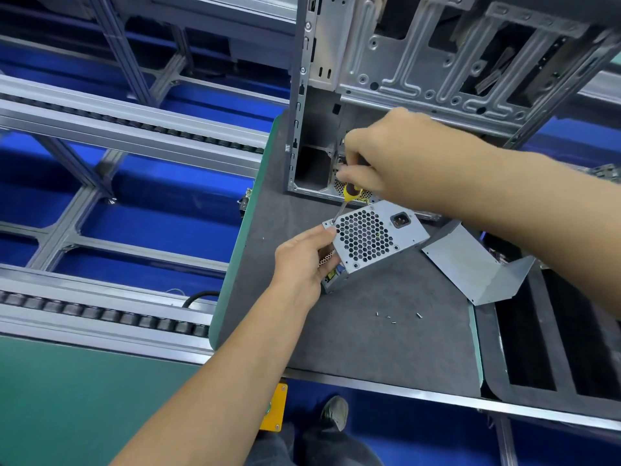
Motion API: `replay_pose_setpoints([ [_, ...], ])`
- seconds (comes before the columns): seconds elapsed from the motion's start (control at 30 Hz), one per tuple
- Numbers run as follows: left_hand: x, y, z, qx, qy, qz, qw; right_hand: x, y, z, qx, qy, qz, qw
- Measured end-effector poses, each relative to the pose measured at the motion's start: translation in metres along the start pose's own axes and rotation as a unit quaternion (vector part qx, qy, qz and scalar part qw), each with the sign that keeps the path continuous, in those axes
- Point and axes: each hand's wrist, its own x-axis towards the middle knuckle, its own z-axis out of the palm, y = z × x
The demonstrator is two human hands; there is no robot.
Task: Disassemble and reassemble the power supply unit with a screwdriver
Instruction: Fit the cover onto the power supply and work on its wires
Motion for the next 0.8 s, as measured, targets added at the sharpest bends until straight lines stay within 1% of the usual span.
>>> replay_pose_setpoints([
  [0.07, 0.0003, 0.0003, 0.0000, 0.002, 0.003, 0.000, 1.000, -0.0031, -0.0006, 0.0035, -0.013, 0.018, 0.021, 1.000],
  [0.13, 0.0003, 0.0009, 0.0001, 0.005, 0.005, 0.000, 1.000, -0.0062, 0.0009, 0.0044, 0.037, 0.001, 0.029, 0.999],
  [0.2, -0.0002, 0.0014, -0.0003, 0.007, 0.005, 0.000, 1.000, -0.0083, 0.0011, 0.0044, 0.094, -0.016, -0.004, 0.995],
  [0.23, -0.0001, 0.0009, -0.0004, 0.008, 0.006, 0.000, 1.000, -0.0086, 0.0019, 0.0048, 0.106, -0.015, -0.023, 0.994],
  [0.3, 0.0003, 0.0001, 0.0001, 0.006, 0.007, 0.000, 1.000, -0.0081, 0.0028, 0.0055, 0.093, -0.007, -0.022, 0.995],
  [0.4, 0.0005, 0.0008, 0.0003, 0.003, 0.012, 0.003, 1.000, -0.0054, 0.0015, 0.0072, 0.020, 0.004, 0.009, 1.000],
  [0.47, 0.0009, 0.0017, -0.0002, 0.006, 0.013, 0.004, 1.000, -0.0040, 0.0021, 0.0095, -0.018, -0.005, -0.004, 1.000],
  [0.6, 0.0001, 0.0011, 0.0003, 0.006, 0.013, 0.002, 1.000, -0.0077, 0.0023, 0.0043, 0.014, -0.058, -0.026, 0.998],
  [0.7, -0.0013, 0.0006, 0.0026, 0.003, 0.017, 0.003, 1.000, -0.0072, 0.0016, 0.0016, -0.039, -0.056, -0.033, 0.997],
  [0.73, -0.0019, 0.0010, 0.0031, 0.001, 0.020, 0.004, 1.000, -0.0063, 0.0002, 0.0012, -0.053, -0.052, -0.027, 0.997],
  [0.8, -0.0028, 0.0006, 0.0044, -0.002, 0.028, 0.006, 1.000, -0.0035, -0.0029, -0.0004, -0.024, -0.060, 0.023, 0.998],
])
